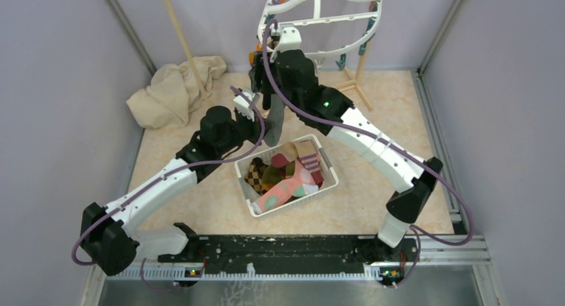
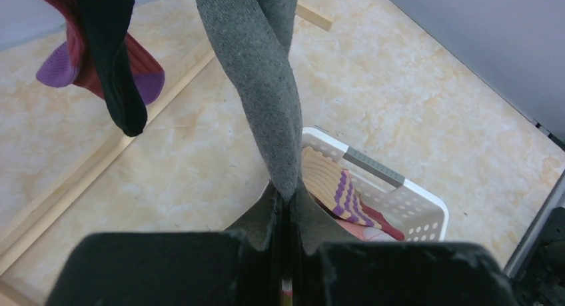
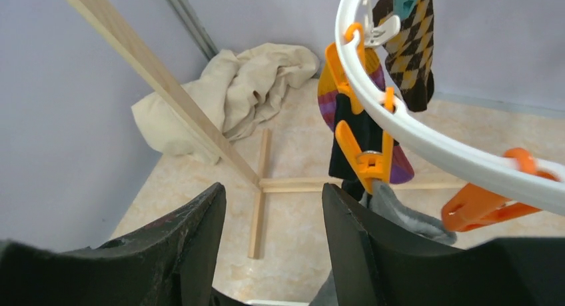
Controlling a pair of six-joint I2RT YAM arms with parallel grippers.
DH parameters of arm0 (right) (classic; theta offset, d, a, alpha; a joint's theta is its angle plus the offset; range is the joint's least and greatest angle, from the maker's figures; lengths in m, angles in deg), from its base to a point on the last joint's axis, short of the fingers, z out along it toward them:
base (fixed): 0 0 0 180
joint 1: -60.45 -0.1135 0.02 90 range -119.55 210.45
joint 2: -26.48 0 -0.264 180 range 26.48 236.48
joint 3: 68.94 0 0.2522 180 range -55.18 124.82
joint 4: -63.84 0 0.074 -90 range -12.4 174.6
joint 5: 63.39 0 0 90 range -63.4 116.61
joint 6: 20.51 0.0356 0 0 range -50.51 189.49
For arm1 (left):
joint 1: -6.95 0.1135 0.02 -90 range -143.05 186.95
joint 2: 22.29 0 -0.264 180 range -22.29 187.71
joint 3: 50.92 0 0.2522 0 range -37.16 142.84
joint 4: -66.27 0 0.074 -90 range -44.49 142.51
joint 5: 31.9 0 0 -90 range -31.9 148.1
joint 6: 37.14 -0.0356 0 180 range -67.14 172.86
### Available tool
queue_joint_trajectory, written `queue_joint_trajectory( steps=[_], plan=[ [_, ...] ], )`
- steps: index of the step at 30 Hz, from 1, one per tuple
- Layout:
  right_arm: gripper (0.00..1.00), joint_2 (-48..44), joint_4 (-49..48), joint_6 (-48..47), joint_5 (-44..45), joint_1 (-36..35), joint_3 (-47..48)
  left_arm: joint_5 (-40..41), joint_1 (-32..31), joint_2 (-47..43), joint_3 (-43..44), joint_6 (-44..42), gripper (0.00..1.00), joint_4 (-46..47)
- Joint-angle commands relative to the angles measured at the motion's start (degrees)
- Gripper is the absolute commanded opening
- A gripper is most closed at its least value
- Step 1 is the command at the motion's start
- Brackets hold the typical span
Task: Remove the socks clipped to the hanger
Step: Remove the sock from the hanger.
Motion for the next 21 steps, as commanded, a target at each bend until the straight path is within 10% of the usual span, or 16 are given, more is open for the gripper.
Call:
queue_joint_trajectory(
  steps=[1,21],
  plan=[
    [0.57,1.9,3.1,-3.5,6.8,-3.2,6.4,3.5,-0.9,-0.2,1.1,-2.1,0.01,0.7],
    [0.68,6.3,6.1,-9.9,18.4,-4.0,10.8,9.1,-3.5,-0.3,2.9,-4.1,0.01,-1.6]
  ],
)
